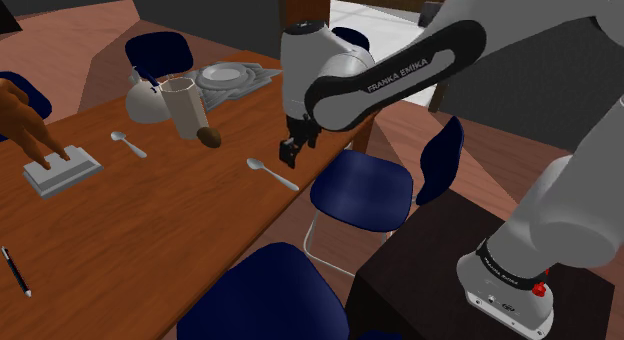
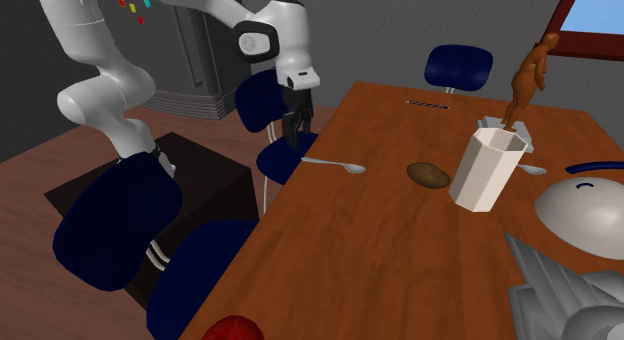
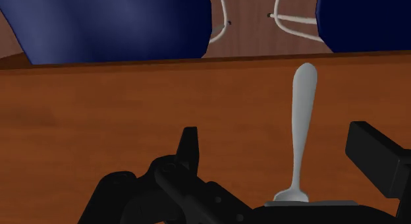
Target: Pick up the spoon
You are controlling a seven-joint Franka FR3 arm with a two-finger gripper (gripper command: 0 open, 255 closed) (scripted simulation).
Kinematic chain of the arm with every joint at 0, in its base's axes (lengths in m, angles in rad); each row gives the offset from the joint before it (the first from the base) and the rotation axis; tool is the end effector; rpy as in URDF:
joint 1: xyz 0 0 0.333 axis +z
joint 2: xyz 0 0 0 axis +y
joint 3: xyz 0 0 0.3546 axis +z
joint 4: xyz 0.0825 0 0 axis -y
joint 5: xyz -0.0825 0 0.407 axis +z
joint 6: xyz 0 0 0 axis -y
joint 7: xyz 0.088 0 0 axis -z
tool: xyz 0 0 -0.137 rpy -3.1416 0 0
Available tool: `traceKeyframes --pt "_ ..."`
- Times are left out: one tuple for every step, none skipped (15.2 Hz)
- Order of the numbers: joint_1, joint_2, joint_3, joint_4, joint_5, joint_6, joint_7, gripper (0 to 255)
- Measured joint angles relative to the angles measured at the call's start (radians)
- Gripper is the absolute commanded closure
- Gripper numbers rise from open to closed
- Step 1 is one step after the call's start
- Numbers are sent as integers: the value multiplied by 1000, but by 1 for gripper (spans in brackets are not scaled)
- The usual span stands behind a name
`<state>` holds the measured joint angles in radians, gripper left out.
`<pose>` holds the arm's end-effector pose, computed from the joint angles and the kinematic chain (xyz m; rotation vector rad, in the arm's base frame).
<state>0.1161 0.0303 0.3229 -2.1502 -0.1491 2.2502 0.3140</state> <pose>0.5210 0.2355 0.3903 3.0440 0.3272 0.1638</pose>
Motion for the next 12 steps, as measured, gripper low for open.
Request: traceKeyframes --pt "10 40 7 32 -32 6 33 0" --pt "18 82 9 68 -65 11 58 0" --pt "29 120 10 97 -97 17 86 0" --pt "39 159 8 133 -128 16 108 0" --pt "54 206 5 178 -161 15 134 0" --pt "70 241 3 211 -189 14 159 0" --pt "77 262 0 225 -204 18 171 0" --pt "81 276 -4 230 -216 27 180 0" --pt "85 288 -6 233 -224 35 188 0" --pt "86 295 -8 231 -230 43 192 0" --pt "87 303 -11 227 -236 54 198 0" --pt "88 311 -14 225 -242 64 202 0"
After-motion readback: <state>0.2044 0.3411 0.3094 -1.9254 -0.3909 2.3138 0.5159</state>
